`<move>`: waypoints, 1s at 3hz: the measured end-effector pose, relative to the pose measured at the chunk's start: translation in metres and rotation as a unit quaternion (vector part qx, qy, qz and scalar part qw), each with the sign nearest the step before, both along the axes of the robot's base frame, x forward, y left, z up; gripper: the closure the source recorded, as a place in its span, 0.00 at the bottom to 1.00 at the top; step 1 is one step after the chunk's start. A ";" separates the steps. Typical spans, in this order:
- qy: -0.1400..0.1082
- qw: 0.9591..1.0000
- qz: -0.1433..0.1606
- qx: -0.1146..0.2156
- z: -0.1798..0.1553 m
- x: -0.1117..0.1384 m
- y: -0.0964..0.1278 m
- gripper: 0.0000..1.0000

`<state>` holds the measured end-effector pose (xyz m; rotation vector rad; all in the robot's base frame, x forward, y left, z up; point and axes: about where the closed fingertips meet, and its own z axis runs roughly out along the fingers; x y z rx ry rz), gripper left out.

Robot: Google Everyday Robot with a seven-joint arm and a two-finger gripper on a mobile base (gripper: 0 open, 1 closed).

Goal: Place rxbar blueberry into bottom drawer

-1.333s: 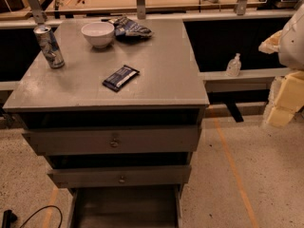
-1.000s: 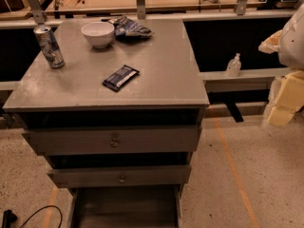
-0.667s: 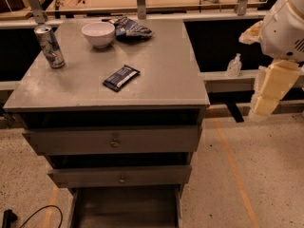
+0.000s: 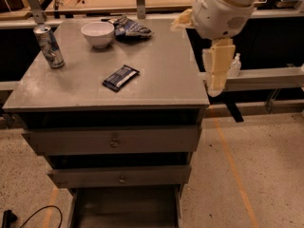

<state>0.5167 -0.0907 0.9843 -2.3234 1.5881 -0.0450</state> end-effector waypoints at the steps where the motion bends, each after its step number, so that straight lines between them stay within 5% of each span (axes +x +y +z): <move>1: -0.009 0.991 0.129 -0.027 -0.025 0.027 0.045 0.00; 2: -0.027 0.985 0.167 -0.031 -0.024 0.030 0.048 0.00; 3: -0.029 0.986 0.161 -0.039 -0.028 0.057 0.055 0.00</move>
Offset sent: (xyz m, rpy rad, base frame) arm 0.0225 0.0374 -0.0203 -0.0436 -0.0135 0.2093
